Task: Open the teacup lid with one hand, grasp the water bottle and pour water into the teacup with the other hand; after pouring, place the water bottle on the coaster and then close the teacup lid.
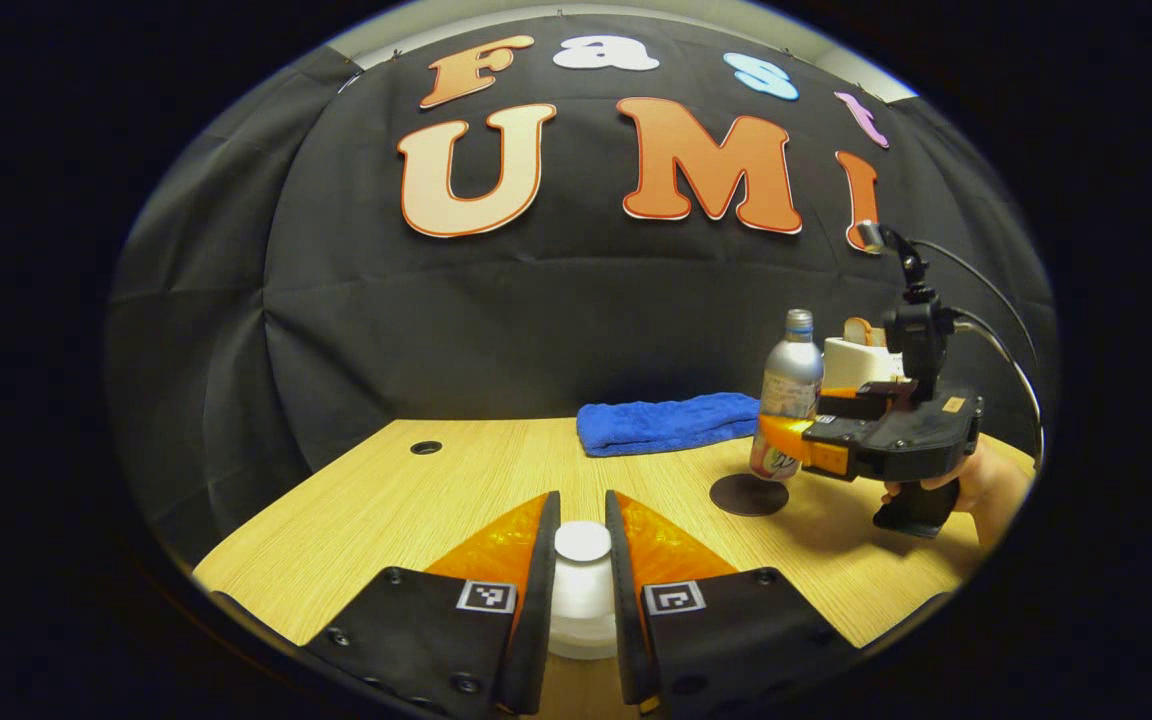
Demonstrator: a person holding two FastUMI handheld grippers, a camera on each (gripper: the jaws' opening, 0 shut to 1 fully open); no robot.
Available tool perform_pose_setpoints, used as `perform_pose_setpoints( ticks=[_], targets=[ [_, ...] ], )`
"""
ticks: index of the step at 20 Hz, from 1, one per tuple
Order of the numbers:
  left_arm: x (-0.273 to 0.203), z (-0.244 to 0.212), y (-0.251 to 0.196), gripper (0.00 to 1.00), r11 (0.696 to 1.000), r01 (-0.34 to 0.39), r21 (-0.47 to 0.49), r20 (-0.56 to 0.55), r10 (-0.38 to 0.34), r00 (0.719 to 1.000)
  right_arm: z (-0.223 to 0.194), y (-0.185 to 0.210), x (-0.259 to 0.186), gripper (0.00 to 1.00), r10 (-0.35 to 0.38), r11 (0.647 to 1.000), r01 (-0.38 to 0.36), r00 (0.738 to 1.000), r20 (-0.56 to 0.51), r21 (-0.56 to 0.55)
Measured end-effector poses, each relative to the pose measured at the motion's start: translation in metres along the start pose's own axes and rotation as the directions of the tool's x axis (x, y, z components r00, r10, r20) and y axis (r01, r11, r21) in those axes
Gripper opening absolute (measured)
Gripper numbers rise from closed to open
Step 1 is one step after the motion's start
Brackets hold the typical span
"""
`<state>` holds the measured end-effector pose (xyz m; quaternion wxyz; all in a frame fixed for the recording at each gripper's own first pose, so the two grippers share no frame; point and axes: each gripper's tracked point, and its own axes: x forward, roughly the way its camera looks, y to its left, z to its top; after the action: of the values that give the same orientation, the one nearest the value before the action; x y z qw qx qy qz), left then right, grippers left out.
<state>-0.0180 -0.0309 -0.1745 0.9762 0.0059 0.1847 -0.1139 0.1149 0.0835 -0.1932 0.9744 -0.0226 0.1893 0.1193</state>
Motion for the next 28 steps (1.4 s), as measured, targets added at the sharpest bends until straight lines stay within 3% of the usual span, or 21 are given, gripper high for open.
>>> perform_pose_setpoints(
  ticks=[4,14,16,19,28],
  targets=[
    [0.000,-0.003,0.001,0.33,1.000,-0.005,-0.004,-0.006,0.005,1.000,-0.008,0.012,0.008,0.80,0.050,0.997,-0.048,0.999,-0.020,0.067],
    [0.002,-0.008,0.001,0.32,1.000,-0.002,-0.014,-0.023,0.002,1.000,-0.013,0.019,0.015,0.80,0.051,0.998,-0.049,0.998,-0.037,0.036],
    [0.003,-0.009,-0.002,0.33,1.000,0.006,-0.021,-0.024,-0.007,1.000,-0.015,0.022,0.013,0.83,0.058,0.998,-0.057,0.997,-0.049,0.023],
    [0.006,-0.014,-0.004,0.33,0.999,0.017,-0.039,-0.029,-0.018,0.999,-0.012,0.022,0.005,0.98,0.068,0.997,-0.067,0.996,-0.058,0.023],
    [0.008,-0.045,-0.014,0.33,1.000,0.023,-0.018,-0.072,-0.024,0.997,0.008,0.006,-0.034,0.98,0.040,0.999,-0.040,0.999,-0.005,-0.008]
  ],
)
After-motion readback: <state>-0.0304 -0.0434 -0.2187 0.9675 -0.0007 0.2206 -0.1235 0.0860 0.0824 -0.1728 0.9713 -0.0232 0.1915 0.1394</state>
